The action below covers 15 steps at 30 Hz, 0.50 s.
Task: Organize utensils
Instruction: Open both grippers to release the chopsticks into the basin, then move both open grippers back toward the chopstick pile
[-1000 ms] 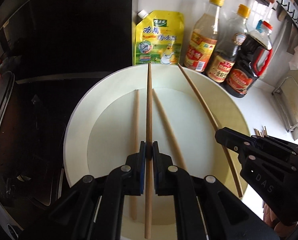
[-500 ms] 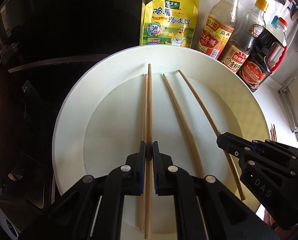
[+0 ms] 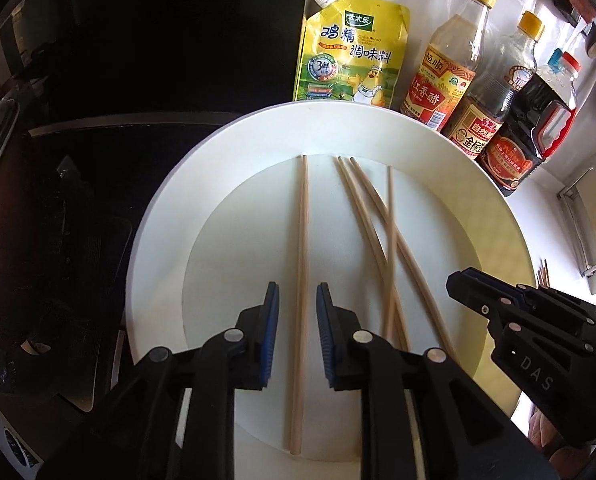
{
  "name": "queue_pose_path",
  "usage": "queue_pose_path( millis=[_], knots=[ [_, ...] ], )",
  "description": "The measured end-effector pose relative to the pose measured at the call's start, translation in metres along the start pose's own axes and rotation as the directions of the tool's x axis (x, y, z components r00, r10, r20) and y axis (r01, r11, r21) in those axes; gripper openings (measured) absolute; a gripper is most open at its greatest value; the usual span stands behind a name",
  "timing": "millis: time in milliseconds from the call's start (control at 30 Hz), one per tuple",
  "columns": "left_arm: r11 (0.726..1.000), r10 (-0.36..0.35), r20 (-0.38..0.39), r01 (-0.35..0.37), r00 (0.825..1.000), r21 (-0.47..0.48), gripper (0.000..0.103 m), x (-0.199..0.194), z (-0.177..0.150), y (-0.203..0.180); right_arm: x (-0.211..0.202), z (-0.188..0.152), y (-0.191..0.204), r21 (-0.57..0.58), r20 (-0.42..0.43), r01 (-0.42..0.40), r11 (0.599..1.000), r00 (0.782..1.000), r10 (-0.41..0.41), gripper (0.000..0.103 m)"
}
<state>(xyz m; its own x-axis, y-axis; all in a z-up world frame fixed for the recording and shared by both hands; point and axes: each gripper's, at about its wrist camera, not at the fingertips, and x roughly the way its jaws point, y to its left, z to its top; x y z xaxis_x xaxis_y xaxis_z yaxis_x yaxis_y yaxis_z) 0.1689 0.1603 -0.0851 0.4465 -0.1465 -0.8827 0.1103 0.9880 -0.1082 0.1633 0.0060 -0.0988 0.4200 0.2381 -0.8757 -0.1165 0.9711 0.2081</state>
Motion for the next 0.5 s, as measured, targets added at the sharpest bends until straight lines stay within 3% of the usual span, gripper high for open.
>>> queue_pose_path(
  millis=[500],
  knots=[
    [1.000,-0.005,0.034,0.005,0.999,0.001,0.028,-0.028,-0.012,-0.008,-0.033,-0.019,-0.004,0.014,0.047,0.006,1.000,0.999,-0.006,0.015]
  ],
)
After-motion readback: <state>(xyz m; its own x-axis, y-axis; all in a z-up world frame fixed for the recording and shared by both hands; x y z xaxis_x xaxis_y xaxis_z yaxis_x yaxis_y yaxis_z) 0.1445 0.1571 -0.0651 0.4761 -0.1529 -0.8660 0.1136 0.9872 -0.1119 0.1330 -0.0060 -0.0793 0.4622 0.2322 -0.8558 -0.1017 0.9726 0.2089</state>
